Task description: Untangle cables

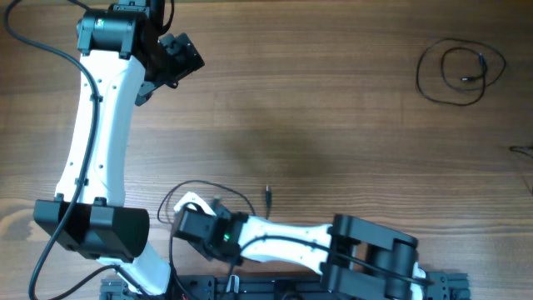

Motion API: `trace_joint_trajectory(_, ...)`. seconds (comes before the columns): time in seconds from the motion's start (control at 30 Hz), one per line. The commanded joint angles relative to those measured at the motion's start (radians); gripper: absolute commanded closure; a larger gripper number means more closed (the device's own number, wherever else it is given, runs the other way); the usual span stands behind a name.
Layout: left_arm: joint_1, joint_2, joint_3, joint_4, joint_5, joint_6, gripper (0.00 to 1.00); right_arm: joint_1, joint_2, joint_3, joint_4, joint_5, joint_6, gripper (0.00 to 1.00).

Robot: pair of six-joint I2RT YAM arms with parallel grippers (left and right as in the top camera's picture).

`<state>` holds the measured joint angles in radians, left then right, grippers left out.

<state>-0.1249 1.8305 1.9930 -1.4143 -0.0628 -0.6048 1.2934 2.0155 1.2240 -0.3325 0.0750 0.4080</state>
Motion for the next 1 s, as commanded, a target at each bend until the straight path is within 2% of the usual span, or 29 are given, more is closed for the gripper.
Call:
trace_joint_trajectory(0.0,-0.002,-0.014,0.003,-0.001,-0.01,-0.009,0.0,-0.078,0.082,0.028,-0.035,-0.095,0.08,0.86)
trace_joint_trajectory(0.07,-0.002,-0.014,0.003,-0.001,-0.01,-0.009,0.0,-0.135,0.082,0.028,-0.037,-0.122,0.098,0.95)
trace_joint_trajectory(0.43,-0.002,-0.014,0.003,-0.001,-0.01,-0.009,0.0,-0.538,0.058,0.034,-0.045,-0.091,0.115,0.96)
trace_joint_trajectory(0.5,-0.002,-0.014,0.003,-0.001,-0.01,-0.009,0.0,-0.605,0.034,0.067,-0.147,-0.08,0.054,0.96)
trace_joint_trajectory(0.57,-0.002,-0.014,0.003,-0.001,-0.01,-0.009,0.0,-0.655,0.003,0.103,-0.266,0.031,-0.04,0.96)
trace_joint_trajectory(0.63,-0.002,-0.014,0.003,-0.001,-0.01,-0.009,0.0,-0.7,-0.032,0.117,-0.349,0.111,-0.077,0.96)
trace_joint_trajectory(0.73,-0.002,-0.014,0.003,-0.001,-0.01,-0.009,0.0,-0.804,-0.095,0.117,-0.473,0.09,-0.091,0.96)
trace_joint_trajectory(0.97,-0.002,-0.014,0.003,-0.001,-0.01,-0.009,0.0,-0.927,-0.172,0.117,-0.558,0.118,-0.093,0.96)
